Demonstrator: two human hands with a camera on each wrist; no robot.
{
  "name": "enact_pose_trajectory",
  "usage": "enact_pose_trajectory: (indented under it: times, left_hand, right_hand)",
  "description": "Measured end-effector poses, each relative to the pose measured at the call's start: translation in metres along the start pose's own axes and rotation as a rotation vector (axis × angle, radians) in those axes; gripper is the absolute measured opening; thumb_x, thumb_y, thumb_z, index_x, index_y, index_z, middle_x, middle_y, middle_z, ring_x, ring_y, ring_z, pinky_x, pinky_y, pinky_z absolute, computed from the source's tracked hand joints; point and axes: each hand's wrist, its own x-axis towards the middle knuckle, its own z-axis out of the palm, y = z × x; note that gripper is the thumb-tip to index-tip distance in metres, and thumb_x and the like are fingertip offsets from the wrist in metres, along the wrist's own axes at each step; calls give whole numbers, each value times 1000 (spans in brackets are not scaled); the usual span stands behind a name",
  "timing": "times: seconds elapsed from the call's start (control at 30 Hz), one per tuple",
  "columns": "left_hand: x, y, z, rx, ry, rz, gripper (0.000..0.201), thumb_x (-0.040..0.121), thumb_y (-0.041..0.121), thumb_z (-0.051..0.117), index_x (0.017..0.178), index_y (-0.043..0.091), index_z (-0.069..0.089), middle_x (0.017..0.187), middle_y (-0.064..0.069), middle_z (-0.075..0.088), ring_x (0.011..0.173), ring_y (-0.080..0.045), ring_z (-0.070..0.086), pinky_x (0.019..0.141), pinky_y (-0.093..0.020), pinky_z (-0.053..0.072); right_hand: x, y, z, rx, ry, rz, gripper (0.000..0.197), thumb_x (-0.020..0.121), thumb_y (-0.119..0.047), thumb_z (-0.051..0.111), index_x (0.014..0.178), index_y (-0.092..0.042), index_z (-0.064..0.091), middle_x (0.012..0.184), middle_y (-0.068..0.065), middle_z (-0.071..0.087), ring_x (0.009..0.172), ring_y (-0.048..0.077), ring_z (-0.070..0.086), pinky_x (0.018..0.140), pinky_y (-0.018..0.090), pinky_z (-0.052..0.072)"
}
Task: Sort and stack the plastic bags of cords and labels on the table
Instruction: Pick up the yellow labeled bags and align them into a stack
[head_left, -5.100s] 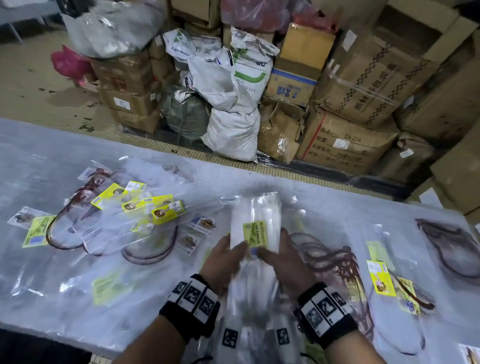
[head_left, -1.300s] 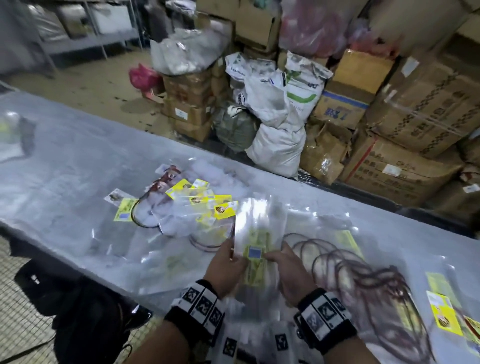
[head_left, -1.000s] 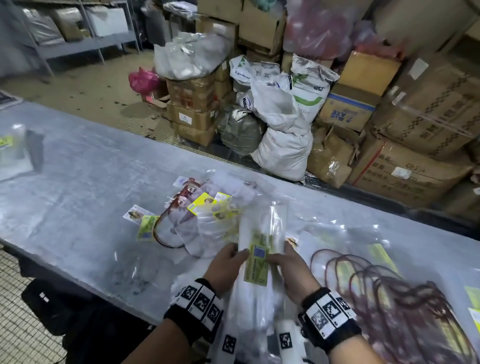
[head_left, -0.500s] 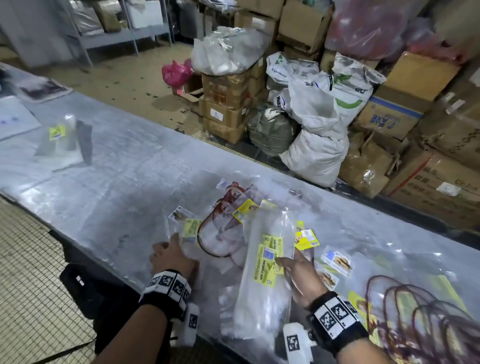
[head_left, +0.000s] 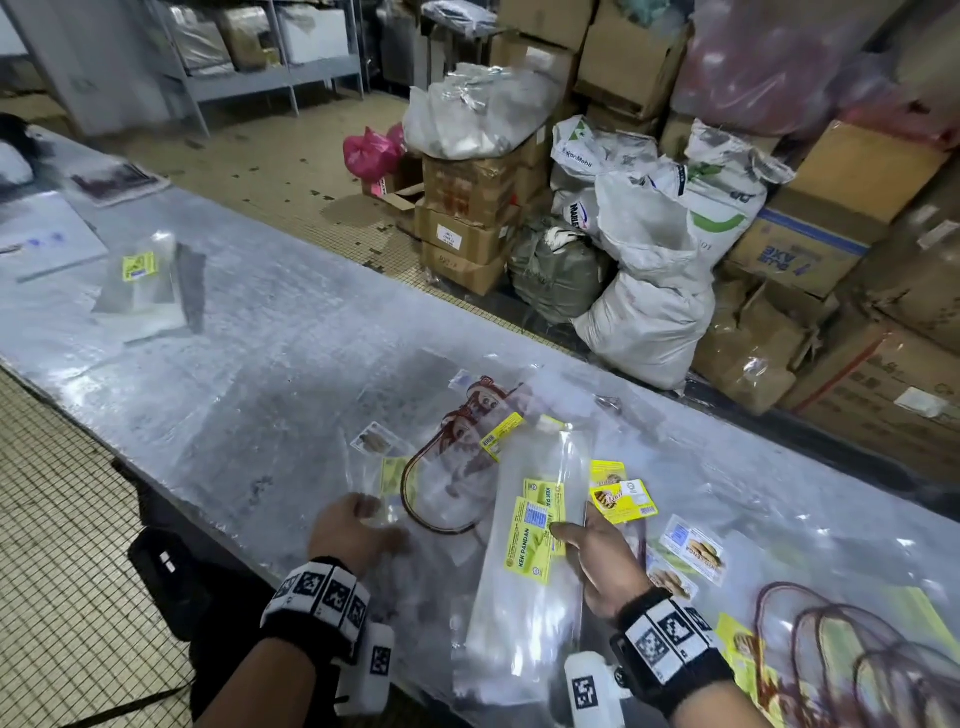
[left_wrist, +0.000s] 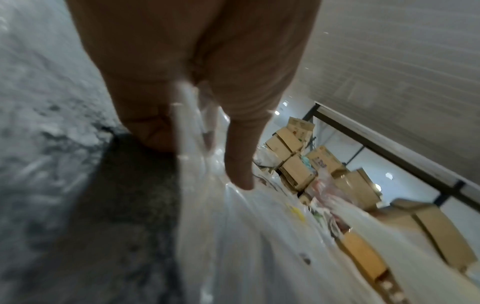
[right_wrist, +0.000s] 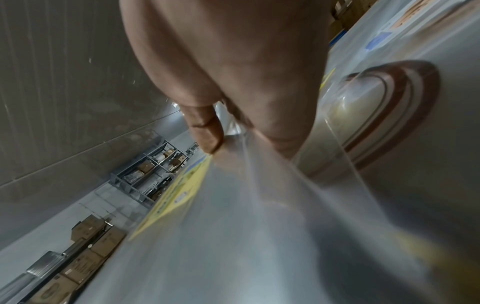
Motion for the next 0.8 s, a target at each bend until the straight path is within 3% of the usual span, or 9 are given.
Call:
enact_pose_trajectory:
  times: [0.1,0.2,0.3,0.4,0.5,0.57,0.63,0.7,0.8]
  left_hand:
    - [0,2,3,-271,48,-17,24,83,35,75,88,12,68,77,-2,65,74,-20,58,69,-27,44]
    - [7,1,2,-523,128,-92,30,98,33,53,80,17,71,78,-5,69,74,-23,62,65,-28,45]
    - [4,-3,0,-514,105,-37,13,88,3,64,94,14,68,81,-13,67,68,-23,59,62,-30,48]
    - [0,-7,-4,-570,54,-45,53,75,-13,71,116,16,57,88,-13,66,77,-29,65,71,-37,56]
    - [0,-8,-10,-624,53,-81,41,79,-16,64,109,12,61,75,-8,62,69,-22,58,57,-22,51]
    - [-1,-8,-15,-629,28,-56,23,86,-10,60,96,10,65,74,-7,63,74,-24,59,56,-23,48]
    - [-5,-7,-20,-673,15,-24,17,91,-8,56,92,7,64,79,-10,65,68,-21,64,52,-24,51]
    - [-5,-3,-25,-739,24,23,20,93,-9,51,102,6,61,89,-17,68,62,-18,69,50,-26,55]
    - [-14,16,-36,-749,46,152,31,97,-5,47,121,13,54,104,-16,70,72,-27,72,62,-36,58]
  right_hand:
    - [-1,-1,-1,-1,8,0,42,92,17,46,120,-11,59,103,8,75,84,16,73,60,22,56]
    - [-1,1,-3,6,6,1,41,92,17,45,119,-10,59,102,9,75,83,17,73,59,22,56]
    - [-2,3,-4,-3,-2,1,38,92,17,45,112,-12,61,97,7,76,80,16,73,58,22,56]
    - [-2,4,-1,-11,-13,9,36,93,16,45,113,-9,60,96,7,76,77,15,74,57,22,56]
    - [-1,6,4,-32,-26,10,36,92,17,45,116,-6,60,95,8,76,76,15,74,56,22,55]
    - [0,8,7,-45,-43,10,37,91,17,45,117,-5,60,96,9,76,77,17,74,58,23,56]
    - [0,9,11,-46,-53,14,38,91,17,45,120,-4,59,100,11,75,82,20,74,60,26,58]
    - [0,10,13,-42,-59,14,38,91,17,46,121,-4,57,101,12,75,83,20,74,60,26,58]
    - [-1,11,17,-63,-65,-7,38,91,18,46,121,-3,57,99,10,76,81,18,74,63,25,57]
